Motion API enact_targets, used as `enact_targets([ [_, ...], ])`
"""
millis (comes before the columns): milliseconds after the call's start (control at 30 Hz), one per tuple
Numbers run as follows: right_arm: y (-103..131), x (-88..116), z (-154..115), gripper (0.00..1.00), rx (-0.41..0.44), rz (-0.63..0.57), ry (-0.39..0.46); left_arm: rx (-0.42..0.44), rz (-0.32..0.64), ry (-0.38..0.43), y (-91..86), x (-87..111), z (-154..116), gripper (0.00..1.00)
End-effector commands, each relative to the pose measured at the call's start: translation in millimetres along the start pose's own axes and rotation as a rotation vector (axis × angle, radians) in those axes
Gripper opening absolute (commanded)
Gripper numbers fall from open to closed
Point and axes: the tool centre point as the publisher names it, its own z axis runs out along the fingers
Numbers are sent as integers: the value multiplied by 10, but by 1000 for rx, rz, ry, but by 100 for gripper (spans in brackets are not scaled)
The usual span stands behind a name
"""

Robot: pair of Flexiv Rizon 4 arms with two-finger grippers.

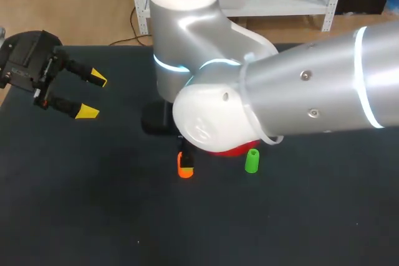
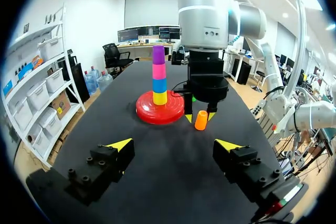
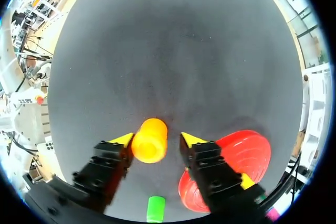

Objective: Pick up and stack the cylinders on the red base in this order: pink,purple,orange,green

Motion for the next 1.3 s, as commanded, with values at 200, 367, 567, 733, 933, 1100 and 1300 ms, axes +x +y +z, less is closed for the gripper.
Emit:
enact_targets([
  [200,-19,9,-4,0,-4,5,2,-1,2,-2,0,9,-1,100],
  [367,-35,13,-24,0,-2,6,-1,-1,2,-2,0,9,-1,100],
  [567,-90,73,-252,0,11,26,-35,-1,2,-2,0,9,-1,100],
  [733,-209,163,-530,0,25,76,-54,-1,2,-2,0,9,-1,100],
  [933,-327,222,-910,0,89,106,-35,-1,2,-2,0,9,-1,100],
  [1100,-408,268,-1355,0,166,112,-59,-1,2,-2,0,9,-1,100],
  [1300,-547,354,-1762,0,246,151,-38,-1,2,-2,0,9,-1,100],
])
